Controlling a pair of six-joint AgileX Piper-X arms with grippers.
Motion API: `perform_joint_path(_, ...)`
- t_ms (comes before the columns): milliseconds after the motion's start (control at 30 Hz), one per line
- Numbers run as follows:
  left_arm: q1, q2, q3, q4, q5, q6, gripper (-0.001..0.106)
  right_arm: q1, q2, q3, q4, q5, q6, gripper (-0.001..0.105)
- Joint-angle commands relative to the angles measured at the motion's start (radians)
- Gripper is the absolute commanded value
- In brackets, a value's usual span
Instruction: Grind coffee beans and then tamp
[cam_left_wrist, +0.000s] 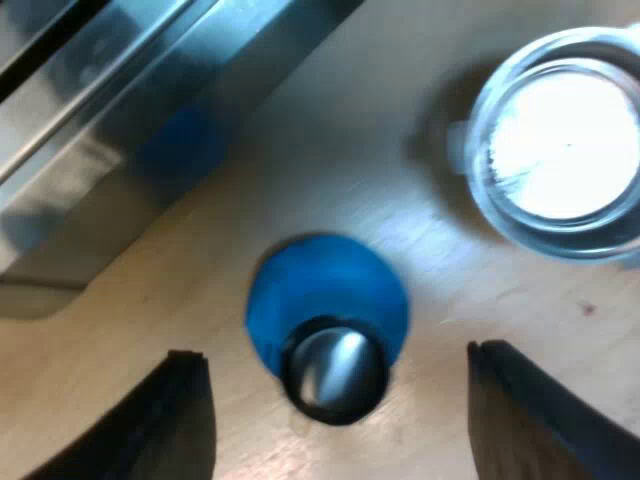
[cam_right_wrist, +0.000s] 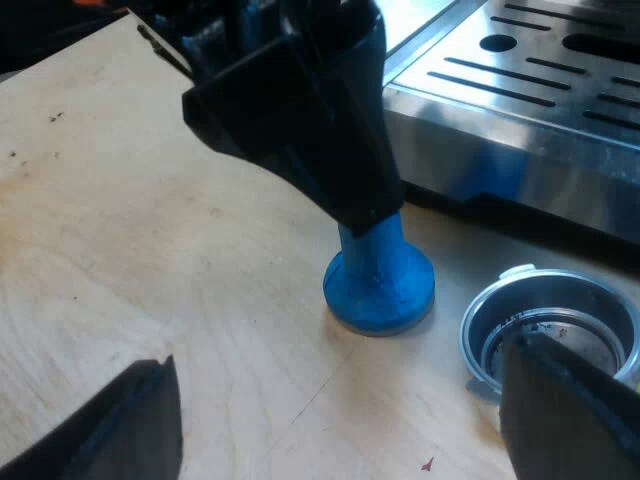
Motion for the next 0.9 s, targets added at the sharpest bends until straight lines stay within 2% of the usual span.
perform_joint_path(33,0.043,0.017,-0.007,0.003,0.033,-0.004,0.056,0.002,-0.003,0.000,-0.008,-0.003,-0.013,0.067)
perform_joint_path(67,0.057,0.023,-0.007,0.003,0.078,-0.004,0.056,0.002,-0.003,0.000,-0.008,-0.003,-0.013,0.067)
perform_joint_path(167,0.063,0.035,-0.007,-0.002,0.129,-0.004,0.056,0.002,-0.003,0.000,-0.008,-0.003,-0.013,0.067)
perform_joint_path(500,0.056,0.050,-0.007,-0.020,0.132,-0.004,0.056,0.002,-0.003,0.000,-0.008,-0.003,-0.013,0.067)
perform_joint_path(900,0.045,0.181,-0.007,-0.026,0.133,-0.004,0.056,0.002,-0.003,0.000,-0.008,-0.003,-0.013,0.067)
